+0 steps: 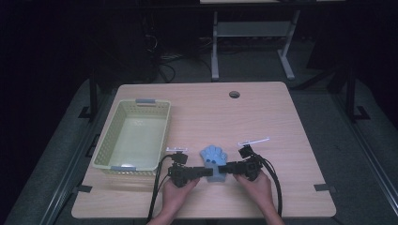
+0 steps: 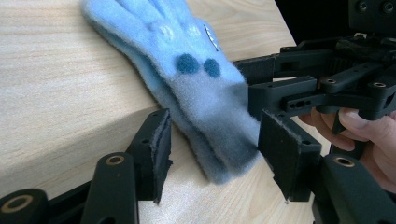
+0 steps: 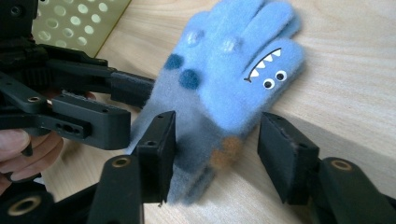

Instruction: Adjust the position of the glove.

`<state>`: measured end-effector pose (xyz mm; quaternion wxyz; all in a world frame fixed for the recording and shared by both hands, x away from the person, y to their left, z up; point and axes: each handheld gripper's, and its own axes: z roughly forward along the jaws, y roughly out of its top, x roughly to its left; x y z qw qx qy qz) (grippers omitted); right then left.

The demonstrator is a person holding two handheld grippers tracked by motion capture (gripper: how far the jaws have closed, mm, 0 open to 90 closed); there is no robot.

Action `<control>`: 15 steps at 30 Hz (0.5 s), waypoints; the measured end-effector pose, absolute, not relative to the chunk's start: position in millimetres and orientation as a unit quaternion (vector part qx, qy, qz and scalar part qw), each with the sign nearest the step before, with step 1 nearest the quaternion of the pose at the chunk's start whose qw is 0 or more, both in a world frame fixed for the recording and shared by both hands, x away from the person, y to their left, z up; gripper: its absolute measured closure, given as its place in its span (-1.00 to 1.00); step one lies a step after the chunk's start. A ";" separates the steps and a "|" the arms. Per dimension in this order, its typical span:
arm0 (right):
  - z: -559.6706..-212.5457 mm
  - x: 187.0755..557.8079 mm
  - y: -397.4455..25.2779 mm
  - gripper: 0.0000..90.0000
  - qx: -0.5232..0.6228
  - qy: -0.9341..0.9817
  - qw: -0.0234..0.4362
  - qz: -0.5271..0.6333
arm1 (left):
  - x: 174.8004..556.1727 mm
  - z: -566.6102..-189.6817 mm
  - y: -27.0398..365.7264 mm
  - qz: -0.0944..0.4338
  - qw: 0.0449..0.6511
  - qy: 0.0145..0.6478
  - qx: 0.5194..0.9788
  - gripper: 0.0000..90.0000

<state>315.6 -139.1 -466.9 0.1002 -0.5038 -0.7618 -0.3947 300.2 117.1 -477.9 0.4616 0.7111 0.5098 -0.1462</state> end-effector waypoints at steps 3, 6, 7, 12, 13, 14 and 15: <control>-468.3 315.8 -139.0 0.14 -0.507 -0.757 0.107 -0.398 | 301.2 -479.1 115.4 -0.149 0.460 0.507 0.713 0.08; -470.6 316.0 -140.0 0.22 -0.509 -0.752 0.114 -0.403 | 302.0 -479.8 114.3 -0.150 0.459 0.508 0.713 0.21; -471.2 315.8 -140.0 0.23 -0.511 -0.749 0.116 -0.405 | 302.4 -480.1 113.2 -0.152 0.457 0.510 0.713 0.23; -472.7 313.6 -139.9 0.31 -0.517 -0.743 0.120 -0.408 | 303.5 -481.0 112.4 -0.156 0.454 0.508 0.715 0.30; -473.4 313.1 -139.7 0.32 -0.517 -0.741 0.120 -0.410 | 303.6 -480.9 112.4 -0.157 0.453 0.507 0.716 0.31; -473.5 312.6 -139.6 0.33 -0.518 -0.741 0.122 -0.410 | 303.9 -480.8 112.1 -0.156 0.453 0.507 0.717 0.31; -474.0 311.8 -139.3 0.34 -0.518 -0.739 0.122 -0.413 | 304.0 -480.7 111.8 -0.156 0.453 0.507 0.717 0.32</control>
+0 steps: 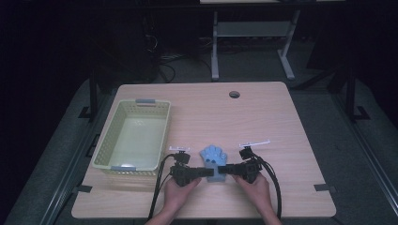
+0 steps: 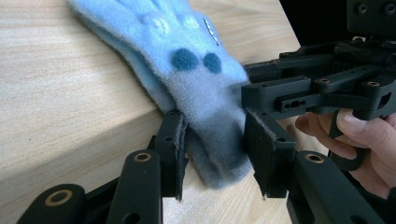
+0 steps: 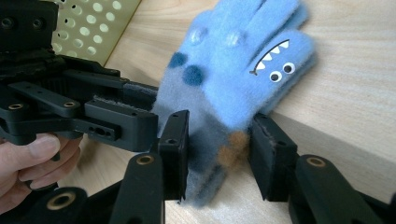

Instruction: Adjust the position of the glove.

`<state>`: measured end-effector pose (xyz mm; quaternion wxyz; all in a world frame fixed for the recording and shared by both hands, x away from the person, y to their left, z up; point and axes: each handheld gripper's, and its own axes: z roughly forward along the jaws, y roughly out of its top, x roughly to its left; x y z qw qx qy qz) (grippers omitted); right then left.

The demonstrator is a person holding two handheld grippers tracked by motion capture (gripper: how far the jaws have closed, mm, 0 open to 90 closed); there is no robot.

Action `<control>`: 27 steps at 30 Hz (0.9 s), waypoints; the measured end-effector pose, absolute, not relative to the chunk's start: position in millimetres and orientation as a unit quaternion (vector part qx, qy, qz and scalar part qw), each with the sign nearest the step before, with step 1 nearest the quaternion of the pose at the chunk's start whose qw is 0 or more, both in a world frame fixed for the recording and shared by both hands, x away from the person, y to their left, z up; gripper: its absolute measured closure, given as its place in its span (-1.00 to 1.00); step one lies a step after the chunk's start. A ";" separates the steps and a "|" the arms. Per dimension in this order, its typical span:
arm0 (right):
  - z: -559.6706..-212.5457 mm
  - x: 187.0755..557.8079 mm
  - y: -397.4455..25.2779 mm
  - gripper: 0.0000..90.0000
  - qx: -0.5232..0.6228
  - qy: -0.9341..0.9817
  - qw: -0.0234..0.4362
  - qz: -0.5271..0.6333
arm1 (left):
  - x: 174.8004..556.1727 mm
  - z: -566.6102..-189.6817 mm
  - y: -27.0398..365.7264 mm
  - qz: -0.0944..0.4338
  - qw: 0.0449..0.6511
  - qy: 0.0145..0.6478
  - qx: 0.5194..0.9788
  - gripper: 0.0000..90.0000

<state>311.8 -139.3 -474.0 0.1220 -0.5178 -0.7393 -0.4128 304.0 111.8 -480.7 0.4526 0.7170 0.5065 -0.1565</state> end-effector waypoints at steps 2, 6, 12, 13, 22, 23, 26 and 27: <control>-474.6 310.9 -138.8 0.36 -0.520 -0.736 0.124 -0.415 | 304.1 -480.9 111.3 -0.158 0.453 0.507 0.716 0.34; -476.1 310.4 -138.5 0.40 -0.519 -0.735 0.123 -0.418 | 306.0 -482.5 111.2 -0.161 0.454 0.504 0.717 0.39; -478.1 309.8 -138.1 0.48 -0.523 -0.726 0.131 -0.426 | 308.2 -484.6 110.8 -0.168 0.456 0.503 0.714 0.44; -478.1 309.6 -138.0 0.50 -0.522 -0.726 0.131 -0.427 | 308.2 -484.6 110.8 -0.168 0.456 0.503 0.714 0.44; -478.0 307.4 -138.1 0.66 -0.514 -0.725 0.129 -0.439 | 313.4 -488.8 114.5 -0.196 0.465 0.502 0.702 0.51; -478.0 307.2 -138.3 0.67 -0.514 -0.724 0.129 -0.440 | 313.4 -488.8 114.5 -0.196 0.465 0.502 0.702 0.51; -477.3 307.0 -138.7 0.68 -0.512 -0.725 0.130 -0.443 | 312.5 -487.0 114.1 -0.192 0.469 0.499 0.703 0.53; -477.3 307.0 -138.7 0.68 -0.512 -0.725 0.130 -0.443 | 312.5 -487.0 114.1 -0.192 0.469 0.499 0.703 0.53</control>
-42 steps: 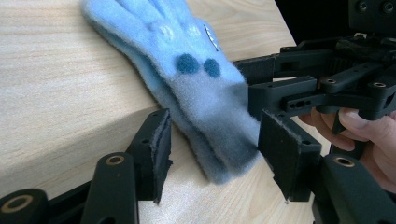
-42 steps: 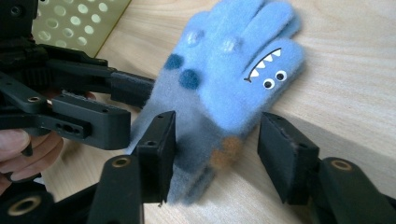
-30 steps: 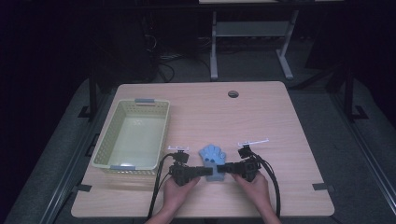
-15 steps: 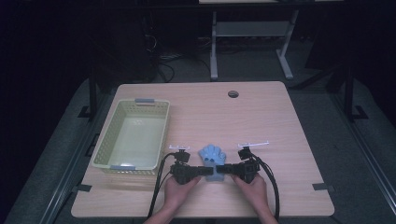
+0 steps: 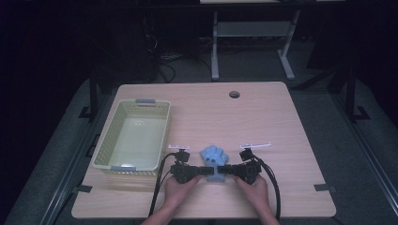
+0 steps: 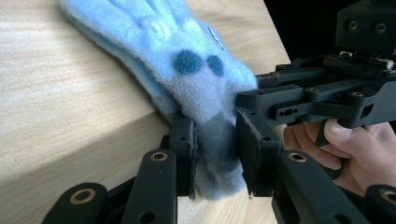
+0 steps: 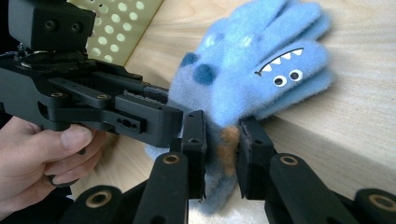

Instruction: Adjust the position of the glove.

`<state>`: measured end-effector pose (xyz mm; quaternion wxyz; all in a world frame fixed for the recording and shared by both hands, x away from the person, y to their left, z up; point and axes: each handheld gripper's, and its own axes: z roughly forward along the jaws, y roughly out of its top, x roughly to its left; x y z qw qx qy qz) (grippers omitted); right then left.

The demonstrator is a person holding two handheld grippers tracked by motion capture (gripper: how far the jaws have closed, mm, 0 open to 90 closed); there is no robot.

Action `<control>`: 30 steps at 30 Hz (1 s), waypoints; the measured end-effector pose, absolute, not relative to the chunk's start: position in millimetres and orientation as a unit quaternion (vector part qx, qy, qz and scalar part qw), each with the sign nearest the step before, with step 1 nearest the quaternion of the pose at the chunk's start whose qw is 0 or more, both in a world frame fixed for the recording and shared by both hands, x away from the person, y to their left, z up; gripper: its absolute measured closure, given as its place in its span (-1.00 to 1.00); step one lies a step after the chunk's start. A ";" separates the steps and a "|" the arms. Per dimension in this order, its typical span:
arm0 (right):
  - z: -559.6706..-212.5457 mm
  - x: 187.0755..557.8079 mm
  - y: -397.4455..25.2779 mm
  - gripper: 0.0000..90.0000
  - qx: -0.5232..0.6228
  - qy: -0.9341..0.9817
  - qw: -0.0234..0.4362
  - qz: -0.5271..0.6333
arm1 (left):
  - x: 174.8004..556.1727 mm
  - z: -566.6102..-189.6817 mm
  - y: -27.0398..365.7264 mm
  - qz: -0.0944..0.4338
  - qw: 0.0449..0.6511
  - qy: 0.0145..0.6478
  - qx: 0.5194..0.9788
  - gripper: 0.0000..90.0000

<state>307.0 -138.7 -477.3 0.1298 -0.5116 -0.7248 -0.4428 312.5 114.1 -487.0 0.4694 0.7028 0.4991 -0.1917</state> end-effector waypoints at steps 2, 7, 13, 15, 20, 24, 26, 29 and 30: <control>-477.1 307.1 -139.1 0.68 -0.512 -0.723 0.132 -0.444 | 313.9 -487.5 115.1 -0.198 0.470 0.497 0.702 0.53; -476.8 306.5 -139.5 0.69 -0.512 -0.720 0.131 -0.449 | 317.1 -486.3 115.5 -0.200 0.472 0.493 0.703 0.55; -475.1 306.0 -139.6 0.70 -0.514 -0.719 0.126 -0.451 | 318.1 -485.3 115.5 -0.200 0.473 0.490 0.704 0.56; -475.1 306.0 -139.4 0.70 -0.513 -0.718 0.125 -0.453 | 318.3 -484.4 115.4 -0.200 0.473 0.489 0.705 0.56; -472.2 305.8 -139.5 0.70 -0.514 -0.714 0.126 -0.458 | 319.4 -477.9 116.0 -0.194 0.476 0.480 0.711 0.57; -467.2 305.8 -140.0 0.70 -0.512 -0.712 0.121 -0.465 | 320.3 -471.4 115.5 -0.188 0.479 0.475 0.714 0.56; -464.5 305.4 -139.8 0.70 -0.511 -0.711 0.119 -0.468 | 320.4 -467.2 115.7 -0.184 0.478 0.469 0.719 0.56; -460.7 304.3 -139.2 0.70 -0.506 -0.713 0.117 -0.470 | 319.8 -463.8 115.8 -0.184 0.481 0.466 0.720 0.56; -460.7 304.3 -139.2 0.70 -0.506 -0.713 0.117 -0.470 | 319.8 -463.8 115.8 -0.184 0.481 0.466 0.720 0.56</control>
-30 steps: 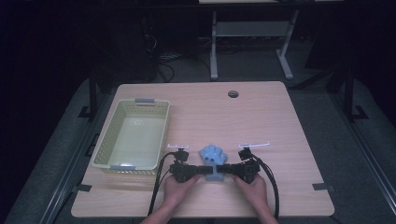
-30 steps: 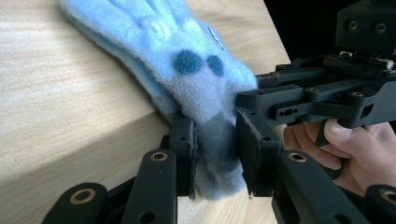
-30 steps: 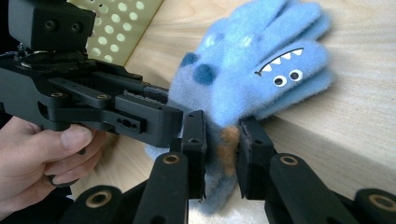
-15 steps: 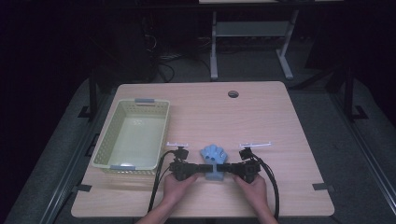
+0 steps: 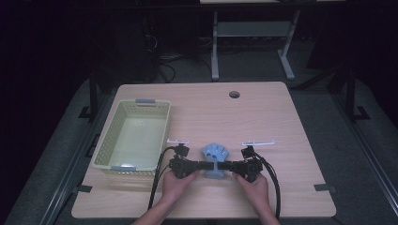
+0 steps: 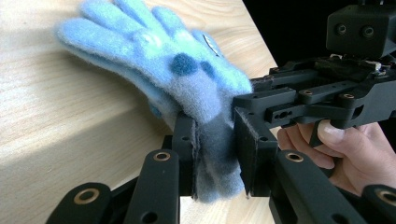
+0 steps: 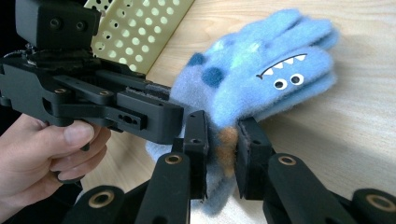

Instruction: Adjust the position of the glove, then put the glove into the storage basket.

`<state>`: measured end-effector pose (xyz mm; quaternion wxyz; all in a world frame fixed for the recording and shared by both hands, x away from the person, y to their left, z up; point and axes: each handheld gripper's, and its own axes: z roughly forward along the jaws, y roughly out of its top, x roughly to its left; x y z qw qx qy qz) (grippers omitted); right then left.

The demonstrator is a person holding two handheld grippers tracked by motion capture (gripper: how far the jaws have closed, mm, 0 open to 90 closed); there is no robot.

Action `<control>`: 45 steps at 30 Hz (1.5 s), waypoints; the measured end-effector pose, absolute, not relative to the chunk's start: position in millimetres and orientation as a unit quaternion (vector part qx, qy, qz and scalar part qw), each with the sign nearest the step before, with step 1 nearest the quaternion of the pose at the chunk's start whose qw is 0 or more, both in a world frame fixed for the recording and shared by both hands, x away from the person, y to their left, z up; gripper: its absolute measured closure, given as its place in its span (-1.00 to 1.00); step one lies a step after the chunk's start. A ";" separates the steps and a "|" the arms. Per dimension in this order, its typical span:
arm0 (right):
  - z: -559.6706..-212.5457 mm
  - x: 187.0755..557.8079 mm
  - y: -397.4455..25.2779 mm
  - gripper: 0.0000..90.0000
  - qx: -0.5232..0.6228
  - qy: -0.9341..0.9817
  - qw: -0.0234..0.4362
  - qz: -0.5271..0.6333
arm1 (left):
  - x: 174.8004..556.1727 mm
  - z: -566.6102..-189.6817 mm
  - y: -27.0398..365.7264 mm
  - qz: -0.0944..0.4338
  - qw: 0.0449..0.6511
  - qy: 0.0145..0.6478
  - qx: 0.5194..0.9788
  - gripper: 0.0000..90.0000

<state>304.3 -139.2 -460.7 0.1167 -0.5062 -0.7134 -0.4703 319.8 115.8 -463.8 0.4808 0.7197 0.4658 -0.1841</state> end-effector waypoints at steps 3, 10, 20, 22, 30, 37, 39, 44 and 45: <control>-458.7 303.4 -139.7 0.71 -0.504 -0.715 0.117 -0.470 | 318.5 -462.3 115.2 -0.182 0.479 0.466 0.722 0.56; -453.0 303.3 -139.3 0.71 -0.499 -0.721 0.112 -0.466 | 317.6 -458.0 115.3 -0.182 0.484 0.459 0.722 0.56; -440.4 303.5 -135.2 0.71 -0.493 -0.727 0.110 -0.466 | 316.1 -449.0 122.1 -0.181 0.499 0.451 0.718 0.56; -438.6 303.3 -134.1 0.71 -0.492 -0.727 0.108 -0.467 | 316.2 -448.2 122.7 -0.181 0.500 0.450 0.718 0.56; -429.2 307.2 -128.4 0.71 -0.489 -0.726 0.110 -0.470 | 317.2 -438.9 130.8 -0.175 0.508 0.444 0.717 0.56; -416.7 308.9 -118.6 0.71 -0.476 -0.730 0.107 -0.478 | 316.1 -425.3 141.1 -0.168 0.513 0.442 0.716 0.56; -415.3 309.1 -117.6 0.71 -0.475 -0.731 0.107 -0.478 | 315.9 -423.7 142.3 -0.166 0.513 0.440 0.718 0.56; -406.0 309.5 -113.3 0.71 -0.465 -0.735 0.101 -0.482 | 314.5 -416.3 147.5 -0.164 0.521 0.439 0.714 0.56; -403.4 310.0 -111.9 0.71 -0.464 -0.737 0.102 -0.481 | 314.6 -413.9 148.7 -0.161 0.521 0.436 0.716 0.56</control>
